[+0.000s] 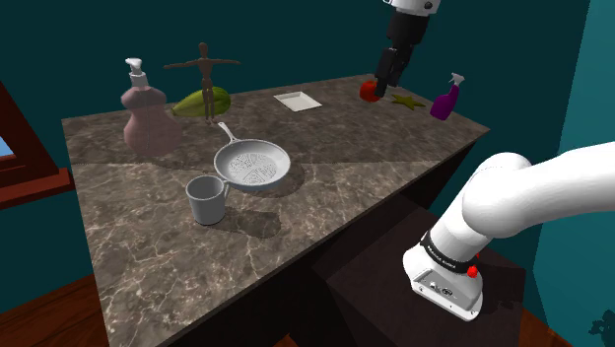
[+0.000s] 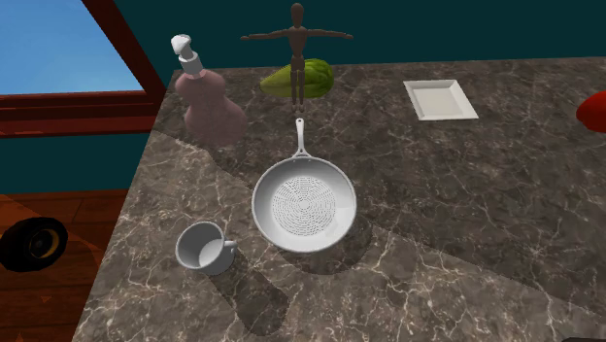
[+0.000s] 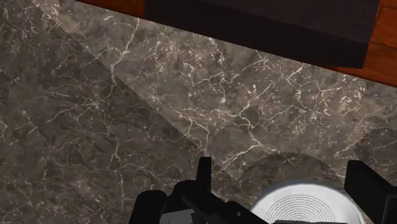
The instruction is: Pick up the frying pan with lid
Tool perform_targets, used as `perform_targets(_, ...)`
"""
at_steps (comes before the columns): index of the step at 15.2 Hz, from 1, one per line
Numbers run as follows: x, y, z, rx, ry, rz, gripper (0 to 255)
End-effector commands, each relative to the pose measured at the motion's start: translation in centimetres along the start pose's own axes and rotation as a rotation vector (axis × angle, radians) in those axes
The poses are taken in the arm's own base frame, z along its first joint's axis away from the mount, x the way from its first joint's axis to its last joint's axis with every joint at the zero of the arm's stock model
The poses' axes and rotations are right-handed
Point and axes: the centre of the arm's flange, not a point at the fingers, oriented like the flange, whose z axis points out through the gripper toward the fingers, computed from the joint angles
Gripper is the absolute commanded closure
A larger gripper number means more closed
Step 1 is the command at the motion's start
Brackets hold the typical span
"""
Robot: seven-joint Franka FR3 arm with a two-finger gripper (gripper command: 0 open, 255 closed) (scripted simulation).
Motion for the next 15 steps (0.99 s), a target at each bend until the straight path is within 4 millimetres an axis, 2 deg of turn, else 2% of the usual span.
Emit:
perform_targets(1,0.0,0.0,0.0,0.000,0.000,0.000,0)
perform_targets(15,13.4,-3.1,10.7,0.049,0.076,0.052,0)
